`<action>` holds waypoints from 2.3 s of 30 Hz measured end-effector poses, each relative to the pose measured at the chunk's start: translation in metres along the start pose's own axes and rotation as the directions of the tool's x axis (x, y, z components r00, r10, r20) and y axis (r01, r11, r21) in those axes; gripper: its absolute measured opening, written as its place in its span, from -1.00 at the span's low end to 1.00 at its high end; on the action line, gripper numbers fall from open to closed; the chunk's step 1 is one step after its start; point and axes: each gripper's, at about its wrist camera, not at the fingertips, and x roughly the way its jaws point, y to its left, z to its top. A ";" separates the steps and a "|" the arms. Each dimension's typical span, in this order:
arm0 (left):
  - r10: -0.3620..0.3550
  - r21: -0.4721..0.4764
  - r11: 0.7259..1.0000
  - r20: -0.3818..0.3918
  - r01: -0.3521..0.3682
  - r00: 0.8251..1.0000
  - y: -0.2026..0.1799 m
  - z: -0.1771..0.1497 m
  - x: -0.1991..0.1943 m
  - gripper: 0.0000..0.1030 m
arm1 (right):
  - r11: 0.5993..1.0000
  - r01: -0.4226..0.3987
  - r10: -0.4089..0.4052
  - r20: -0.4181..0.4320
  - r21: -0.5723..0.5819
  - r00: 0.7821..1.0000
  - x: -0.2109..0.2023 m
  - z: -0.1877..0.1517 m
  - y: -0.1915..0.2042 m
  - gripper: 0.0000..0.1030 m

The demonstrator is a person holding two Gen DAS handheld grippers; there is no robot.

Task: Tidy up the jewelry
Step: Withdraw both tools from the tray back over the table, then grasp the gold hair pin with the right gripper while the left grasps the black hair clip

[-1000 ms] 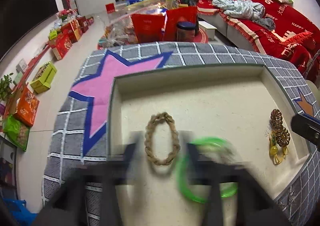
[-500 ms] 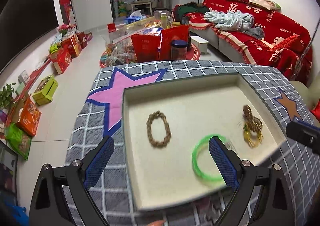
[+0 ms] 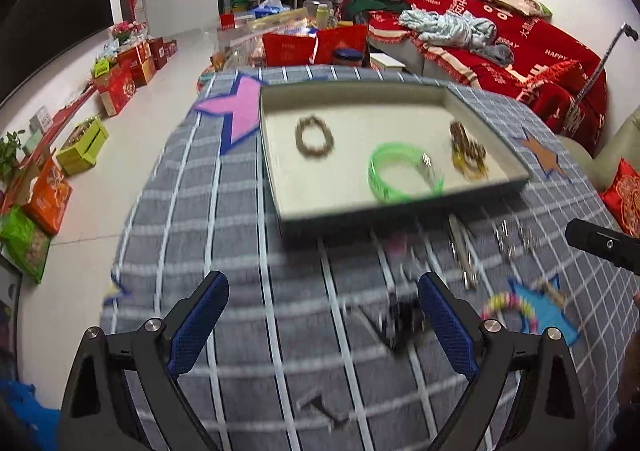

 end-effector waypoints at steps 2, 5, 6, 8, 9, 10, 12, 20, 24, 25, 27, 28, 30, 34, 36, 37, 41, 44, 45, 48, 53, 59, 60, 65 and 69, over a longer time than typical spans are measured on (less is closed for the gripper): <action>-0.001 0.005 1.000 -0.014 0.001 1.000 -0.002 -0.009 0.000 1.00 | 1.000 0.019 -0.019 -0.016 0.001 1.000 -0.002 -0.015 -0.005 0.80; -0.003 0.009 1.000 -0.037 0.003 0.999 -0.006 -0.019 0.002 1.00 | 0.998 0.060 -0.060 -0.026 -0.021 0.998 -0.008 -0.032 -0.009 0.80; -0.003 0.010 1.000 -0.042 0.003 0.999 -0.006 -0.022 0.003 1.00 | 0.997 0.074 -0.075 -0.029 -0.032 0.997 -0.009 -0.037 -0.010 0.80; -0.003 0.016 1.000 -0.056 0.004 0.998 -0.009 -0.027 0.005 1.00 | 0.994 0.099 -0.100 -0.035 -0.046 0.994 -0.012 -0.044 -0.012 0.80; 0.000 0.021 1.000 -0.060 0.001 0.998 -0.011 -0.029 0.006 1.00 | 0.993 0.109 -0.110 -0.035 -0.050 0.993 -0.013 -0.048 -0.014 0.80; 0.003 0.023 1.000 -0.062 -0.002 0.998 -0.013 -0.031 0.006 1.00 | 0.992 0.116 -0.118 -0.037 -0.051 0.992 -0.014 -0.051 -0.016 0.80; 0.002 0.024 1.000 -0.072 0.000 0.997 -0.015 -0.033 0.007 1.00 | 0.990 0.128 -0.130 -0.042 -0.051 0.991 -0.015 -0.055 -0.021 0.80; 0.005 0.030 1.000 -0.089 -0.002 0.996 -0.019 -0.034 0.011 1.00 | 0.982 0.174 -0.177 -0.036 -0.076 0.984 -0.017 -0.058 -0.028 0.80; -0.006 0.055 0.998 -0.081 0.011 0.997 -0.022 -0.031 0.012 1.00 | 0.978 0.170 -0.176 -0.039 -0.117 0.984 -0.012 -0.054 -0.023 0.80; -0.010 0.064 0.998 -0.081 0.015 0.997 -0.024 -0.031 0.012 1.00 | 0.976 0.174 -0.180 -0.039 -0.130 0.983 -0.010 -0.053 -0.022 0.80; -0.016 0.080 0.997 -0.079 0.023 0.997 -0.025 -0.029 0.014 1.00 | 0.971 0.180 -0.189 -0.041 -0.160 0.981 -0.005 -0.051 -0.018 0.80; -0.015 0.087 0.996 -0.079 0.022 0.997 -0.025 -0.028 0.016 1.00 | 0.969 0.183 -0.192 -0.042 -0.167 0.980 -0.003 -0.051 -0.017 0.79; -0.010 0.083 0.996 -0.082 0.017 0.997 -0.024 -0.028 0.018 1.00 | 0.964 0.192 -0.203 -0.045 -0.182 0.978 0.001 -0.049 -0.016 0.77; -0.010 0.095 0.995 -0.092 0.019 0.996 -0.024 -0.027 0.022 1.00 | 0.957 0.196 -0.211 -0.048 -0.212 0.976 0.007 -0.046 -0.013 0.59; -0.007 0.110 0.994 -0.087 0.016 0.996 -0.026 -0.026 0.023 1.00 | 0.952 0.200 -0.217 -0.049 -0.232 0.975 0.010 -0.044 -0.011 0.45; -0.007 0.114 0.993 -0.084 0.016 0.996 -0.027 -0.024 0.024 1.00 | 0.947 0.207 -0.225 -0.048 -0.245 0.973 0.012 -0.043 -0.009 0.40; -0.011 0.117 0.993 -0.077 0.020 0.997 -0.031 -0.019 0.025 1.00 | 0.937 0.203 -0.229 -0.060 -0.284 0.972 0.019 -0.039 -0.005 0.25; -0.009 0.134 0.991 -0.091 0.022 0.996 -0.035 -0.018 0.029 0.85 | 0.931 0.197 -0.226 -0.061 -0.308 0.972 0.022 -0.036 -0.001 0.21; -0.008 0.135 0.991 -0.092 0.020 0.996 -0.035 -0.018 0.030 0.85 | 0.930 0.194 -0.224 -0.062 -0.313 0.973 0.023 -0.035 0.000 0.18; -0.009 0.141 0.990 -0.088 0.022 0.996 -0.036 -0.019 0.031 0.85 | 0.929 0.187 -0.218 -0.063 -0.319 0.974 0.025 -0.033 0.003 0.12; -0.012 0.138 0.990 -0.090 0.025 0.996 -0.038 -0.017 0.031 0.75 | 0.925 0.179 -0.212 -0.064 -0.336 0.975 0.026 -0.033 0.011 -0.14; -0.010 0.136 0.990 -0.088 0.022 0.996 -0.040 -0.016 0.031 0.64 | 0.918 0.179 -0.213 -0.061 -0.353 0.975 0.025 -0.038 0.020 -0.54; -0.008 0.136 0.990 -0.087 0.020 0.996 -0.040 -0.016 0.031 0.63 | 0.917 0.185 -0.218 -0.056 -0.354 0.974 0.025 -0.039 0.021 -0.55; -0.017 0.134 0.991 -0.081 0.028 0.997 -0.042 -0.016 0.028 0.23 | 0.925 0.186 -0.215 -0.051 -0.332 0.975 0.021 -0.041 0.019 -0.82; -0.023 0.138 0.990 -0.073 0.033 0.997 -0.042 -0.017 0.026 -0.11 | 0.943 0.169 -0.192 -0.056 -0.286 0.980 0.015 -0.040 0.012 -0.82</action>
